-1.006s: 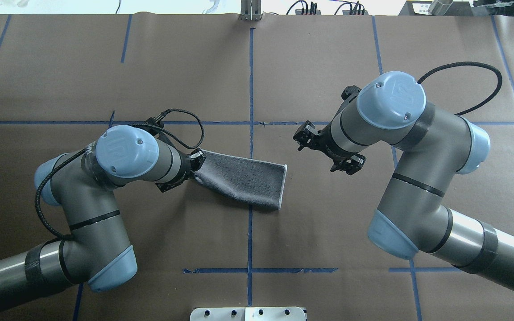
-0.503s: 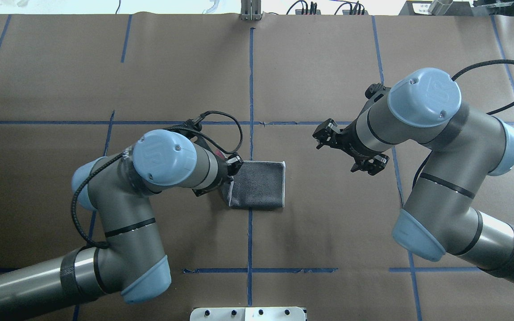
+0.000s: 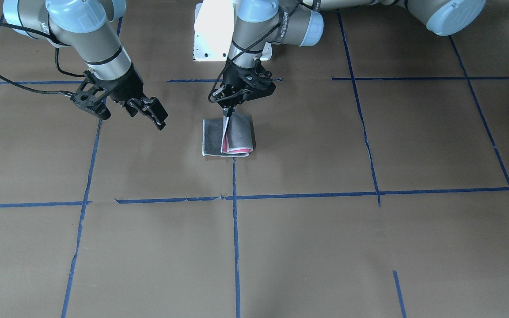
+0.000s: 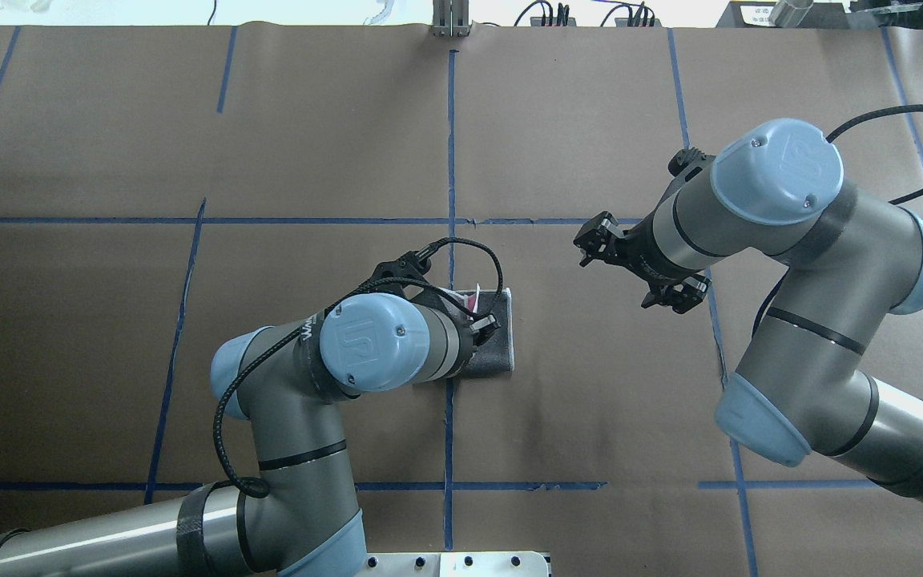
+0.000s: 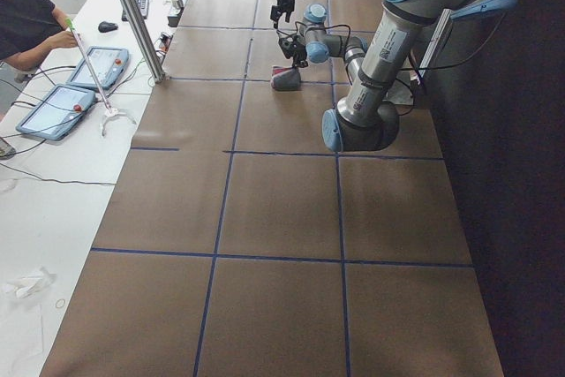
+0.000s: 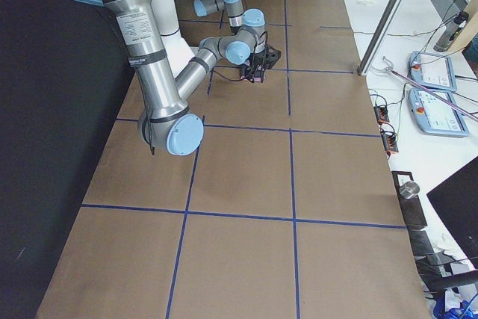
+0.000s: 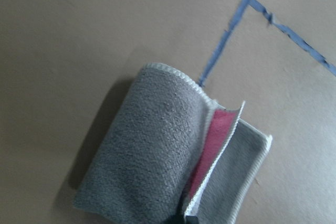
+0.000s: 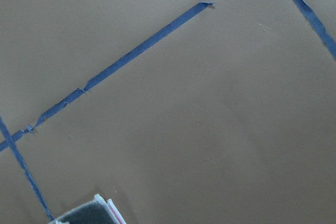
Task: Fold towel twice with both arms
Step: 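Fold the grasped end over the other end with the left gripper while right hovers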
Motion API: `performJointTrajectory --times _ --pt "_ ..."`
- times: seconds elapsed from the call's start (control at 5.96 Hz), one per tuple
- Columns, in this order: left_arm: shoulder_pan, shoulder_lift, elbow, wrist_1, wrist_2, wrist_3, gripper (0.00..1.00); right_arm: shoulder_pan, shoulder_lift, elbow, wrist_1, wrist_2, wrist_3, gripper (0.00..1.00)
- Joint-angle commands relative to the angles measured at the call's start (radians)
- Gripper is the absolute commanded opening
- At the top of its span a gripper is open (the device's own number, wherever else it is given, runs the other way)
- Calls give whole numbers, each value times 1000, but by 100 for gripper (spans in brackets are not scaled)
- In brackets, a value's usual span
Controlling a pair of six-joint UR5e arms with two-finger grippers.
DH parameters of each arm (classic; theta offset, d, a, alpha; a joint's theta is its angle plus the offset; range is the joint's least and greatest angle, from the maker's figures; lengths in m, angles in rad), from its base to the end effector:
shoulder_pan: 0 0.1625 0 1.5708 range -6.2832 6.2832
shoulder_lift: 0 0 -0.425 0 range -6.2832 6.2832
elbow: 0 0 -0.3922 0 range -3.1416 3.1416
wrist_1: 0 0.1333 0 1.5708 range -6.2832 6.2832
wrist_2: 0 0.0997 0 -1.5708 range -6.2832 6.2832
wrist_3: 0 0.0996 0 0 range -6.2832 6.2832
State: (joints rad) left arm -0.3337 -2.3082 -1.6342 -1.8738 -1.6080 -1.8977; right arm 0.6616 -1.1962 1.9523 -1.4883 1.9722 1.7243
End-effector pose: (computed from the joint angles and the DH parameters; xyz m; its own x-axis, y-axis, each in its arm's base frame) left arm 0.6119 -0.3493 0.1513 0.3078 -0.4463 -0.8403 0.4169 0.8571 -0.3026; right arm -0.3962 -0.4282 0.2761 0.4698 0.5442 0.6950 -0.4130 0.8314 -0.3718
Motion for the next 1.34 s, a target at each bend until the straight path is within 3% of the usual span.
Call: performJointTrajectory --times 0.0,0.17,0.34,0.67,0.84,1.17 --pt "5 -58 54 -11 37 -1 7 0 0 0 2 -1 0 100" --pt "5 -62 56 -13 39 -1 7 0 0 0 2 -3 0 100" --pt "13 -62 65 -15 39 -1 15 0 -2 0 2 -4 0 100" --pt "33 -60 100 -83 40 29 89 -2 -3 -1 2 -12 0 100" --pt "31 -54 67 -91 39 37 100 -2 -3 -3 2 -16 0 100" --pt "3 19 -106 -91 40 40 100 22 -6 0 5 2 -2 100"
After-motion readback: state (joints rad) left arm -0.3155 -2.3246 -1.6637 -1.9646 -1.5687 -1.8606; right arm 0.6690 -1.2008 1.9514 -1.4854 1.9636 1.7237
